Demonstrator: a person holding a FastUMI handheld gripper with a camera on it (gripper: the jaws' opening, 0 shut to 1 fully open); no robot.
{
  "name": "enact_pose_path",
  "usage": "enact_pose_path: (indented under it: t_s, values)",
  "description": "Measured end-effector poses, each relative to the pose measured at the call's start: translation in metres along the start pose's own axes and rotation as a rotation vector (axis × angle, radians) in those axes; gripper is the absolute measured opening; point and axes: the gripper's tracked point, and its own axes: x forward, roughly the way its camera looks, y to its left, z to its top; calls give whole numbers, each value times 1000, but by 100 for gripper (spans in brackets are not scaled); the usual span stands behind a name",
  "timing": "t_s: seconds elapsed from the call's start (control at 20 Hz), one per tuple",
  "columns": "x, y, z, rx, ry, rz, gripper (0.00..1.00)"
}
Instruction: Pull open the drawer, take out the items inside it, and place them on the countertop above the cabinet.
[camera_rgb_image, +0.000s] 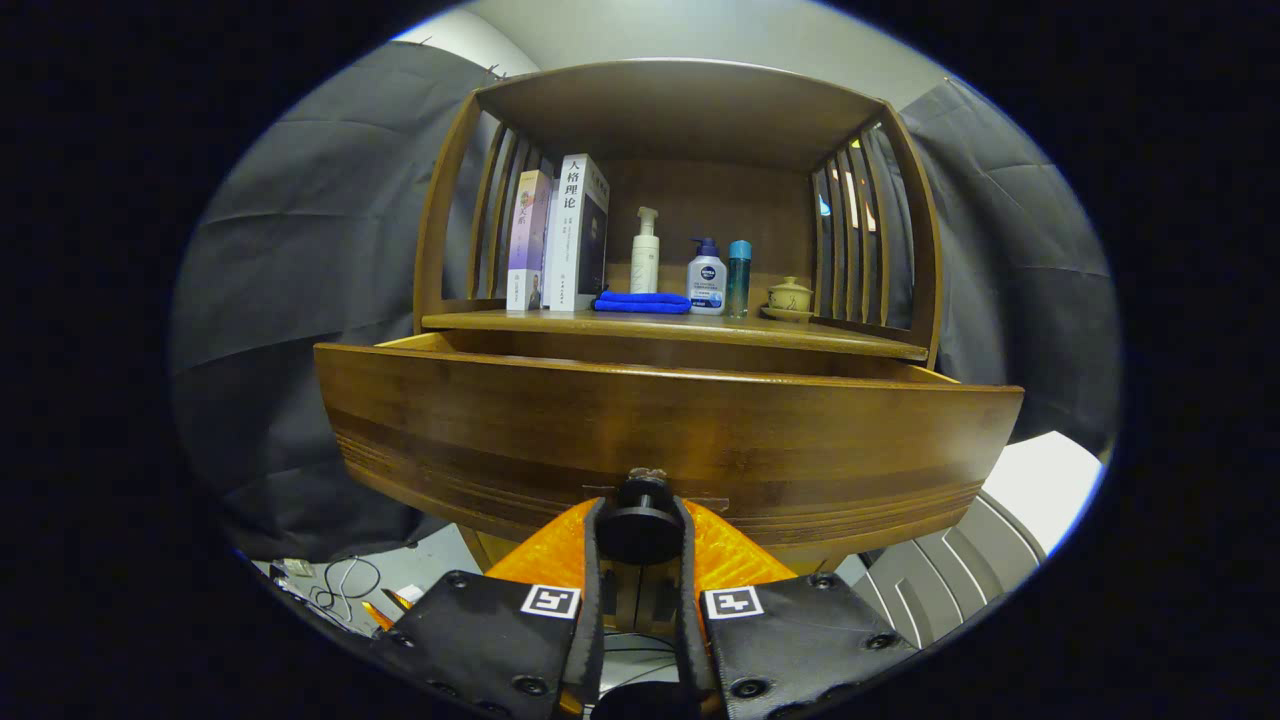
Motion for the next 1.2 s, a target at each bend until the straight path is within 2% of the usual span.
enact_pose_path:
  t_s: [0.35,0.6,0.95,1.2]
  values:
    - [-31,4,-11,-34,-10,44,31]
    - [-51,6,-19,-13,18,65,31]
    - [-61,8,-22,-14,18,75,31]
    - [-69,7,-20,-12,24,107,48]
